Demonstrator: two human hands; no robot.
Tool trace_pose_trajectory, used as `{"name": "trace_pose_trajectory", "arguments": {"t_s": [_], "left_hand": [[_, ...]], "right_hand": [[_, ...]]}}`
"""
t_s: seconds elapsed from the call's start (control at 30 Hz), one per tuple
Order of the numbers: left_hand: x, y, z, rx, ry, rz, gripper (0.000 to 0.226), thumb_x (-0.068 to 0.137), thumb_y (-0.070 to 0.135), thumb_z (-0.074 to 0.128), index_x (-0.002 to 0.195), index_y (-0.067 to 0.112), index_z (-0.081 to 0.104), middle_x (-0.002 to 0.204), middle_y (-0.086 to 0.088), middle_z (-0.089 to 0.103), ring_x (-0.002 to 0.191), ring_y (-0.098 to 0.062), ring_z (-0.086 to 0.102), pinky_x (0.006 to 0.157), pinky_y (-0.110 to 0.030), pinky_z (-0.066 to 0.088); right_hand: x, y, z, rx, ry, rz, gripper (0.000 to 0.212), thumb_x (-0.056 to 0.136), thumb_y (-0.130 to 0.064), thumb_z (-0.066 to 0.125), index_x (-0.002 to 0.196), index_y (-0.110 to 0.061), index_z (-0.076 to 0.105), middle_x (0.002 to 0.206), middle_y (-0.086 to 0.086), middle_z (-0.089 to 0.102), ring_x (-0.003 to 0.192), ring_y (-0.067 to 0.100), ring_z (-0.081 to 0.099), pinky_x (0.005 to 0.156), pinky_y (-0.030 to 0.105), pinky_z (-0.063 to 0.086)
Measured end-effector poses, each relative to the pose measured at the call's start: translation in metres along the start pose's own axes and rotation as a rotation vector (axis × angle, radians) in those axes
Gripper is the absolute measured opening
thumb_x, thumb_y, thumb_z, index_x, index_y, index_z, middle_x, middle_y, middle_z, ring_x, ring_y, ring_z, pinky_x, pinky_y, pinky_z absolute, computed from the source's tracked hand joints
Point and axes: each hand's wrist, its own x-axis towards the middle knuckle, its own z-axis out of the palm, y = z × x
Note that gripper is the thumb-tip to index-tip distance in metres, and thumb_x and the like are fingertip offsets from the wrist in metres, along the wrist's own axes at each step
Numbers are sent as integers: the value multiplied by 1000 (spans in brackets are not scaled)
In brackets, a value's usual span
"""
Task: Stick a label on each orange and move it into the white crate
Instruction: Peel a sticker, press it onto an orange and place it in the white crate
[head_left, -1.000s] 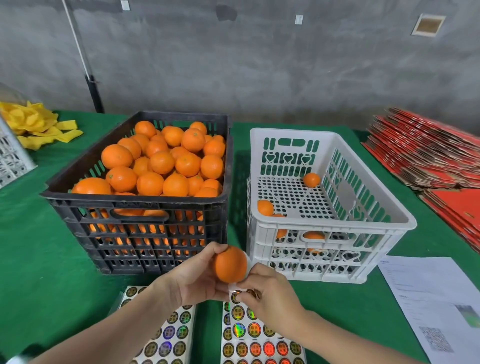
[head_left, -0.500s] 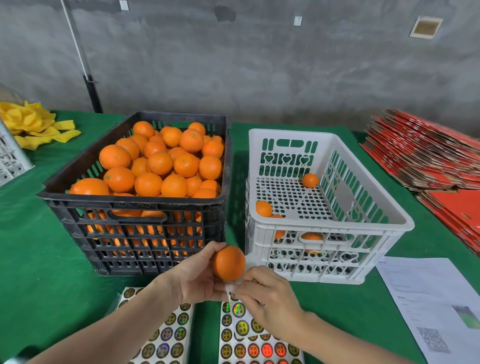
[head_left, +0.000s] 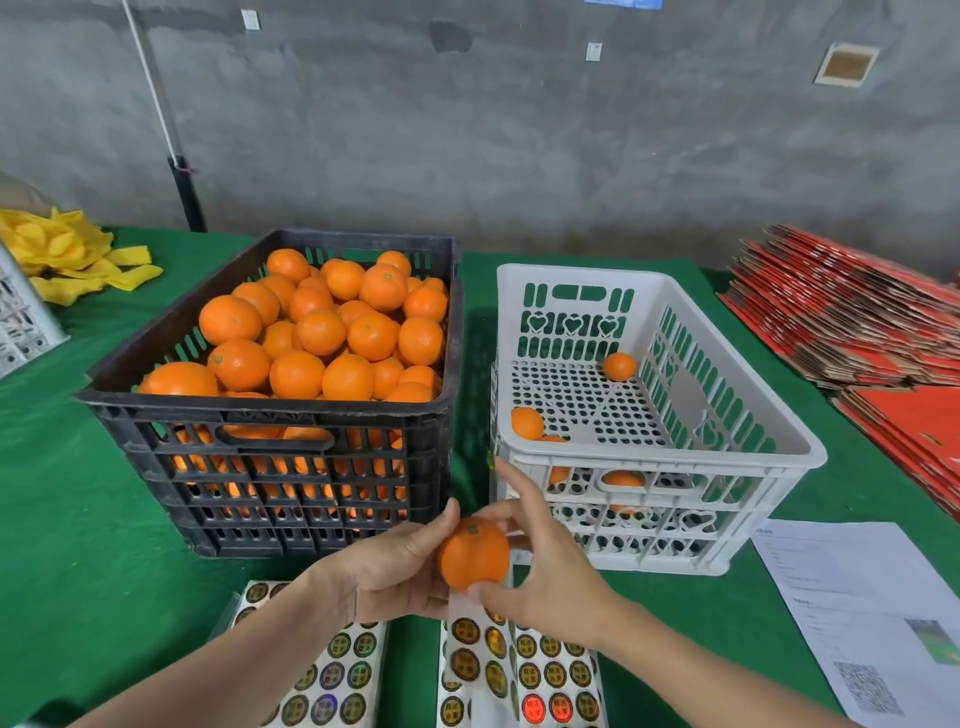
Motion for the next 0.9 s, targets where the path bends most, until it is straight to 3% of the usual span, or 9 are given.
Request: {"name": "trace_pose_trajectory", "arguments": {"t_s": [0.13, 0.23, 0.33, 0.43, 0.5, 0.57, 0.77, 0.9], "left_hand": [[-5, 0, 1, 72, -54, 80, 102, 47, 59, 87, 124, 0, 57, 121, -20, 64, 112, -30, 62, 99, -41, 50], [-5, -2, 3, 104, -46, 98, 95, 51, 46, 92, 122, -6, 56, 124, -23, 63, 116, -33, 60, 101, -41, 48], [-4, -6, 3, 87, -20, 107, 99, 48, 48, 92, 122, -7, 56, 123, -21, 64, 115, -31, 61, 97, -37, 51], [-4, -6, 1, 62, -17, 104, 101, 43, 49, 93, 119, -6, 56, 118, -19, 67, 109, -27, 65, 91, -34, 53], [-4, -6, 0, 51, -30, 103, 99, 44, 48, 93, 118, -5, 57, 118, -19, 67, 109, -27, 65, 91, -34, 53], [-3, -5, 1, 48, -43, 105, 95, 47, 48, 92, 118, -5, 58, 120, -20, 66, 111, -28, 64, 90, -34, 54], [-1, -6, 5, 35, -52, 118, 81, 53, 46, 90, 113, -1, 64, 119, -20, 66, 110, -28, 65, 87, -32, 54], [-2, -7, 8, 32, -49, 126, 82, 54, 46, 90, 114, -3, 63, 118, -20, 66, 110, -28, 65, 87, -32, 54]], "right_hand": [[2, 1, 1, 101, 153, 134, 83, 72, -51, 67, 135, -52, 13, 89, 0, 63, 80, 4, 60, 79, 21, 48], [2, -2, -1, 70, 151, 133, 71, 82, -50, 62, 133, -50, 12, 75, 4, 58, 65, 5, 53, 66, 19, 44], [2, -9, -12, 160, 143, 118, 53, 82, -48, 60, 127, -47, 32, 84, -9, 67, 81, 0, 61, 75, 13, 46], [2, -15, -29, 348, 314, 110, 12, 86, -20, 64, 96, -28, 65, 99, -3, 69, 97, 13, 62, 91, 35, 50], [1, -21, -32, 476, 258, 167, 17, 83, -9, 66, 72, -21, 71, 104, 2, 69, 97, 19, 62, 93, 39, 48], [-2, -25, -28, 491, 167, 221, 23, 81, -8, 68, 63, -21, 72, 108, 1, 67, 100, 16, 62, 95, 38, 47], [-4, -24, -14, 347, 244, 212, 20, 82, -12, 70, 64, -21, 72, 103, -6, 67, 101, 10, 61, 100, 41, 43], [-4, -25, -8, 330, 321, 205, 20, 83, -11, 69, 65, -20, 71, 97, -8, 68, 95, 5, 62, 96, 34, 46]]}}
